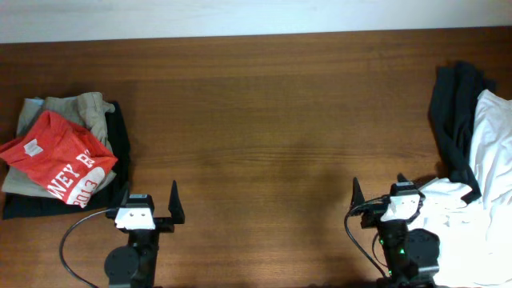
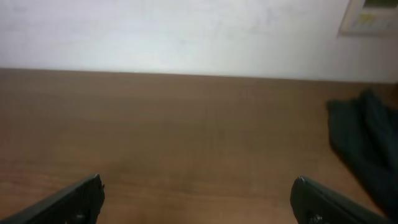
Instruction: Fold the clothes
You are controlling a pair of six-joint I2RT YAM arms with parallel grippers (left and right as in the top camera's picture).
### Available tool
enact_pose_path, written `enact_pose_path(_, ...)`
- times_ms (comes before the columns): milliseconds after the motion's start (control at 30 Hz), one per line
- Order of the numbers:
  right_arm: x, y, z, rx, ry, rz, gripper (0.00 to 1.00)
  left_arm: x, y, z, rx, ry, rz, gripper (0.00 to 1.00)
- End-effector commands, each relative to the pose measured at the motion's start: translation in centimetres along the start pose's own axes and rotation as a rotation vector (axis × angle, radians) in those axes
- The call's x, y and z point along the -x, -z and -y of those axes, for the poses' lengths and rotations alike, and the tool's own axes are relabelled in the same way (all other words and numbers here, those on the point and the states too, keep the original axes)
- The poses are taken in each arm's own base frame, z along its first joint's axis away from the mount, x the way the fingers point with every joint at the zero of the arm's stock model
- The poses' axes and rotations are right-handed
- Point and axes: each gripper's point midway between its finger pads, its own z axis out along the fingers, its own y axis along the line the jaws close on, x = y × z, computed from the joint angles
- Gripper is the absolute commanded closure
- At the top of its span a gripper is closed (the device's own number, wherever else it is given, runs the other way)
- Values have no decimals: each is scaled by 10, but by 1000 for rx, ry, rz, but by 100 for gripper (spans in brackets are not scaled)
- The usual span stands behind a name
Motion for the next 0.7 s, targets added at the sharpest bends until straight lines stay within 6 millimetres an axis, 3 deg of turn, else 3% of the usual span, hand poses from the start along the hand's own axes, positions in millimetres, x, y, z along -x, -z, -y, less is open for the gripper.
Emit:
enact_pose_path(0,22,7,13,-77,-8,-42,1,25,0,6,-30,10,-1,1)
enact_pose_path(67,43,10,17,-103,-1,-121,2,34,-9,5,-29,12,-94,1)
enact_pose_path(167,55,5,25,-145,18,-295,1,43,-32,5,-28,17,-264,1)
enact_pose_path(300,56,-27,13,-82,22,-476,1,29,-57,5,-30,25,-490,1)
enact_pose_path(333,46,-34,17,-104,32,-523,4,21,-62,5,-29,26,-525,1)
enact_pose_path(400,19,-27,73,-437,-35,-631,7,17,-63,5,-28,26,-542,1)
enact_pose_path(433,-6,-17,106,-627,-118,-718,7,17,-63,5,-29,26,-540,1)
enact_pose_path(500,-48,-10,138,-748,-216,-867,14,17,-64,5,-29,26,-539,1)
enact_pose_path(567,-93,-4,151,-762,-324,-1026,26,17,-64,5,-29,27,-539,1)
enact_pose_path(633,-118,-4,157,-767,-379,-1097,35,20,-65,5,-29,26,-528,1)
enact_pose_path(667,-127,-4,158,-767,-393,-1119,54,20,-65,5,-29,26,-525,1)
